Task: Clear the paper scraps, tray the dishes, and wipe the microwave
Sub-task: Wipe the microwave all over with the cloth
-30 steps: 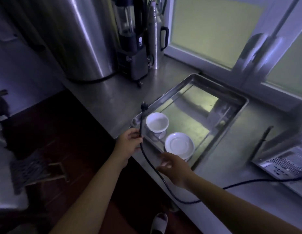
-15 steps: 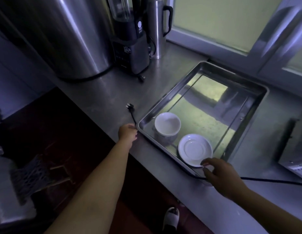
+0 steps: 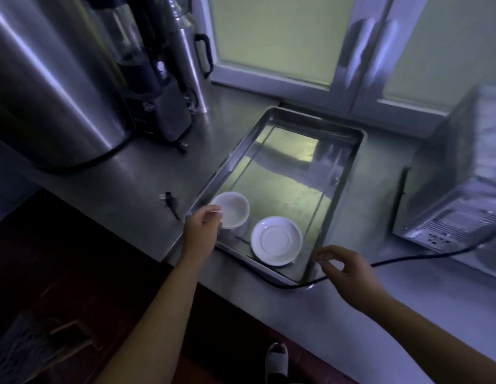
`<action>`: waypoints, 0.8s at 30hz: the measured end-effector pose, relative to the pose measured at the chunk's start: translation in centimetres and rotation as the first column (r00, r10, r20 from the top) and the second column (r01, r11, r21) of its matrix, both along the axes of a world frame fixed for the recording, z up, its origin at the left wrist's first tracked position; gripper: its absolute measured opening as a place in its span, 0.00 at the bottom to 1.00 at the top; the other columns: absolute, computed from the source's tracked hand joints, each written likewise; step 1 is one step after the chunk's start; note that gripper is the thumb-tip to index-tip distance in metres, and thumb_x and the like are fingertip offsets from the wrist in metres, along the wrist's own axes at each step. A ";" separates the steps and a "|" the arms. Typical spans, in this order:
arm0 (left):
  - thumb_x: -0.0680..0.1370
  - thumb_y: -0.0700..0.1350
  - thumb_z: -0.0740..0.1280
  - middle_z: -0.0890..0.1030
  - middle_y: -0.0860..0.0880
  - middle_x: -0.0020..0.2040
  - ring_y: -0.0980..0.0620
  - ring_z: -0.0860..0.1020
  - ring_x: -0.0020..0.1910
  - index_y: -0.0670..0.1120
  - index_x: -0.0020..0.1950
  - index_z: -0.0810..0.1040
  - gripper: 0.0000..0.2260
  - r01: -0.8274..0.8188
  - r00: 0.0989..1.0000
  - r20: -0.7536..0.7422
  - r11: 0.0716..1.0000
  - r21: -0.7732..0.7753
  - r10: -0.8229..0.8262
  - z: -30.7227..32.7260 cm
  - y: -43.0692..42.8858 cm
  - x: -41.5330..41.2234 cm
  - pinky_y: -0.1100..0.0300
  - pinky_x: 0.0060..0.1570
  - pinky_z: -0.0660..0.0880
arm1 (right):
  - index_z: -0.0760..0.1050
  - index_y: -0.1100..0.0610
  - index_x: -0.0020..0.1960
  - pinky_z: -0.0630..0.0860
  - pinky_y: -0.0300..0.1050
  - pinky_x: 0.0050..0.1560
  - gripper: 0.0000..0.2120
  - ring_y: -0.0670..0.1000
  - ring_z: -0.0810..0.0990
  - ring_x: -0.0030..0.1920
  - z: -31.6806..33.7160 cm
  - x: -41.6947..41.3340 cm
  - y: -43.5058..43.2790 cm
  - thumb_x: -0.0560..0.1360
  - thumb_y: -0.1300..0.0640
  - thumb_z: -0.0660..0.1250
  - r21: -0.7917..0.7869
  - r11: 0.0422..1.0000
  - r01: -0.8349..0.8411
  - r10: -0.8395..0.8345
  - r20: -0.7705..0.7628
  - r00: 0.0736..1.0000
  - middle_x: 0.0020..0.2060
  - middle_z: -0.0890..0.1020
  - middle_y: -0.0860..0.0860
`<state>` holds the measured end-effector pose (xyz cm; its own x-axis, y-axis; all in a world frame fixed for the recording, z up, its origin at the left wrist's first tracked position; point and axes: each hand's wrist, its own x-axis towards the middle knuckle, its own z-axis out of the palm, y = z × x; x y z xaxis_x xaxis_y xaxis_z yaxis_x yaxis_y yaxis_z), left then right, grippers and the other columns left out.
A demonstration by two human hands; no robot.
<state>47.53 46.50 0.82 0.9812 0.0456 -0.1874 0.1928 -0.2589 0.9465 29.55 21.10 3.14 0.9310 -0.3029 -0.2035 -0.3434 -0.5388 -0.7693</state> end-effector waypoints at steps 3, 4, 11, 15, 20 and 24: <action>0.78 0.34 0.66 0.84 0.53 0.36 0.58 0.80 0.35 0.51 0.46 0.83 0.12 0.298 0.955 0.017 0.950 -0.092 -0.297 2.0 -7.2 -3.6 0.65 0.38 0.77 | 0.82 0.52 0.48 0.79 0.47 0.53 0.10 0.47 0.83 0.49 1.1 -2.6 -2.8 0.77 0.65 0.67 0.070 0.994 0.080 -0.084 0.066 0.994 0.44 0.85 0.46; 0.79 0.33 0.65 0.84 0.54 0.36 0.58 0.80 0.35 0.50 0.47 0.82 0.12 0.362 0.932 0.021 0.925 -0.115 -0.362 2.5 -9.6 -5.0 0.65 0.38 0.77 | 0.82 0.53 0.48 0.79 0.48 0.53 0.10 0.48 0.84 0.48 1.4 -3.8 -3.7 0.77 0.66 0.67 0.094 0.989 0.114 -0.122 0.093 0.988 0.43 0.85 0.47; 0.79 0.33 0.66 0.85 0.52 0.42 0.57 0.81 0.41 0.50 0.49 0.83 0.12 0.728 0.675 0.040 0.655 -0.204 -0.737 3.6 -23.6 -18.1 0.66 0.44 0.78 | 0.81 0.48 0.47 0.80 0.42 0.48 0.13 0.47 0.84 0.42 1.2 -16.9 -11.0 0.77 0.67 0.68 0.300 0.828 0.473 -0.529 0.142 0.837 0.39 0.85 0.49; 0.79 0.35 0.66 0.85 0.48 0.44 0.55 0.82 0.42 0.50 0.50 0.84 0.11 0.881 0.441 -0.088 0.449 -0.148 -0.893 2.0 -29.9 -25.6 0.64 0.45 0.78 | 0.81 0.49 0.47 0.78 0.37 0.48 0.11 0.45 0.84 0.45 -0.8 -28.4 -16.5 0.77 0.66 0.69 0.242 0.631 0.737 -0.765 0.036 0.643 0.42 0.86 0.49; 0.80 0.37 0.67 0.86 0.51 0.45 0.54 0.83 0.44 0.52 0.49 0.85 0.11 0.952 0.273 -0.241 0.297 -0.068 -0.931 0.1 -36.4 -33.2 0.65 0.44 0.77 | 0.81 0.49 0.49 0.74 0.41 0.44 0.07 0.42 0.82 0.46 -4.1 -43.1 -23.3 0.76 0.61 0.70 0.073 0.285 0.956 -0.957 -0.041 0.288 0.44 0.84 0.44; 0.80 0.39 0.67 0.86 0.52 0.45 0.54 0.83 0.44 0.53 0.49 0.84 0.10 0.969 0.228 -0.330 0.246 -0.014 -0.916 -0.7 -40.4 -37.9 0.64 0.44 0.78 | 0.77 0.58 0.62 0.77 0.51 0.48 0.16 0.61 0.81 0.52 -7.0 -51.4 -30.9 0.75 0.56 0.69 -0.134 0.181 0.974 -0.978 -0.132 0.163 0.51 0.82 0.53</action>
<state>9.59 6.13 0.15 0.2506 -0.8282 -0.5013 -0.1180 -0.5401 0.8333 -21.86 -9.84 -3.82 -0.1745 -0.9433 -0.2824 -0.7002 0.3205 -0.6380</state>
